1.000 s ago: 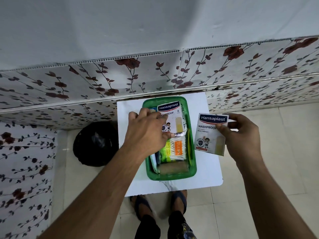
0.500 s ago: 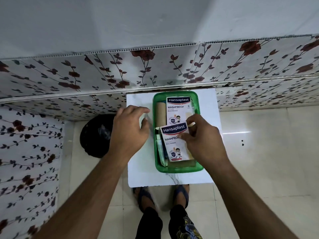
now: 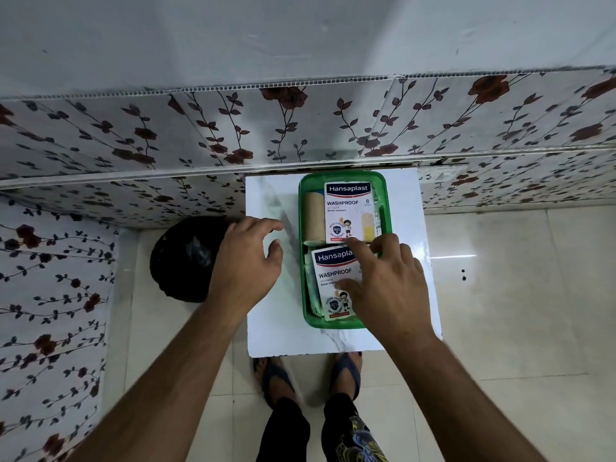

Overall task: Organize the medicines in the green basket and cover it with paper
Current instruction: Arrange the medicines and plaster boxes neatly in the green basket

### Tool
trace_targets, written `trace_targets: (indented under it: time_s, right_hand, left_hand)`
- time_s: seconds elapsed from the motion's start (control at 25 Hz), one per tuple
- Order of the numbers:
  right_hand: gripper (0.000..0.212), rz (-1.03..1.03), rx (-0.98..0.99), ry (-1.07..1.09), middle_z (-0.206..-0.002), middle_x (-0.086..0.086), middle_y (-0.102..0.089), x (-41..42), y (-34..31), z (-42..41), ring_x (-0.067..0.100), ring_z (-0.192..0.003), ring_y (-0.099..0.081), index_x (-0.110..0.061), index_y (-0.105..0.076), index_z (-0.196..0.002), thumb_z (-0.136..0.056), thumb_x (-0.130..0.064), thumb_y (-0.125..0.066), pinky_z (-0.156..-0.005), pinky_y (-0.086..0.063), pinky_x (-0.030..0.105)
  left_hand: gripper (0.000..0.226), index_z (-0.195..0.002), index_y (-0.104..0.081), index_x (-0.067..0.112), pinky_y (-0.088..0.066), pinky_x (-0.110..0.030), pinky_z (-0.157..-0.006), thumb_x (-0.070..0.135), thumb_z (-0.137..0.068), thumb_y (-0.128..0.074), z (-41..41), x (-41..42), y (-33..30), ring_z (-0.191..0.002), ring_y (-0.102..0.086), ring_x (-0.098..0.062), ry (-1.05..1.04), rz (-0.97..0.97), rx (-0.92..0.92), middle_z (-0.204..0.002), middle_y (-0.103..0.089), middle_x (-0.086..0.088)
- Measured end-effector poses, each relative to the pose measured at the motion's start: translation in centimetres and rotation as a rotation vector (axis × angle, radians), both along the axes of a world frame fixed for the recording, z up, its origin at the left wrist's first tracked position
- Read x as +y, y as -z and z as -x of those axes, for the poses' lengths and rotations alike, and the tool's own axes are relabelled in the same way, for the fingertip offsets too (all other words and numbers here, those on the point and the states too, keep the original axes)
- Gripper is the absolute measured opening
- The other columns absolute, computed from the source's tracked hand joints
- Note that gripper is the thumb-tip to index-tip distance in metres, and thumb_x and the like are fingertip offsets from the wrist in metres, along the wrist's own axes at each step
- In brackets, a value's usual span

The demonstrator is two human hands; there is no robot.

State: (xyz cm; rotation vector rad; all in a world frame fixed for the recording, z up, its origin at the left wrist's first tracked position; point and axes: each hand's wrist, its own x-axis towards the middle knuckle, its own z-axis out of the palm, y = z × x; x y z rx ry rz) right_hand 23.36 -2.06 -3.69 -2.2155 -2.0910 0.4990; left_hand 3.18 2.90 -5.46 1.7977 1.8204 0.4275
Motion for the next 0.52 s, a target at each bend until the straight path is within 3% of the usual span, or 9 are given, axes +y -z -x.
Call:
trace_targets:
  time_s: [0.16, 0.24, 0.36, 0.44, 0.52]
  right_hand:
    - [0.048, -0.071, 0.264, 0.317, -0.115, 0.008, -0.058, 0.6, -1.0, -2.6, 0.029, -0.097, -0.062, -0.025, -0.055, -0.133, -0.088, -0.038, -0.064, -0.079, -0.055, 0.041]
    - [0.042, 0.080, 0.247, 0.369, -0.117, 0.006, -0.063, 0.6, -0.5, -4.1, 0.028, -0.099, -0.064, -0.023, -0.054, -0.134, -0.094, -0.036, -0.053, -0.079, -0.052, 0.039]
    - [0.032, 0.229, 0.244, 0.253, -0.105, 0.008, -0.072, 0.3, 0.5, -4.3, 0.029, -0.088, -0.065, -0.017, -0.060, -0.121, -0.097, -0.030, -0.042, -0.071, -0.052, 0.037]
    - [0.022, 0.218, 0.232, 0.196, -0.095, 0.007, -0.071, 0.4, 0.9, -4.0, 0.028, -0.076, -0.062, -0.014, -0.057, -0.109, -0.096, -0.027, -0.044, -0.062, -0.048, 0.034]
    - [0.018, 0.189, 0.251, 0.182, -0.091, 0.007, -0.071, 0.6, 0.9, -4.1, 0.027, -0.069, -0.058, -0.013, -0.055, -0.104, -0.097, -0.026, -0.045, -0.058, -0.043, 0.033]
  left_hand:
    - [0.027, -0.112, -0.067, 0.024, -0.048, -0.027, -0.069, 0.014, -0.089, -0.058, 0.3, -0.3, 0.6, -0.081, -0.061, -0.013, -0.098, 0.127, -0.130, -0.102, -0.065, 0.004]
    - [0.024, -0.110, -0.066, 0.026, -0.051, -0.027, -0.059, 0.017, -0.090, -0.057, 0.1, -0.5, 1.1, -0.071, -0.063, -0.013, -0.174, 0.277, -0.176, -0.096, -0.067, 0.004]
    - [0.022, -0.110, -0.065, 0.026, -0.055, -0.030, -0.067, 0.028, -0.090, -0.056, -0.9, -0.8, 2.4, -0.075, -0.067, -0.016, -0.124, 0.486, -0.160, -0.089, -0.069, 0.003]
    - [0.025, -0.104, -0.065, 0.030, -0.058, -0.037, -0.077, 0.036, -0.084, -0.050, -1.7, -0.8, 3.1, -0.082, -0.069, -0.021, -0.106, 0.534, -0.147, -0.092, -0.071, 0.004]
    - [0.019, -0.091, -0.061, 0.031, -0.057, -0.039, -0.077, 0.034, -0.081, -0.045, -2.3, -0.7, 3.5, -0.084, -0.068, -0.024, -0.104, 0.524, -0.118, -0.093, -0.072, 0.002]
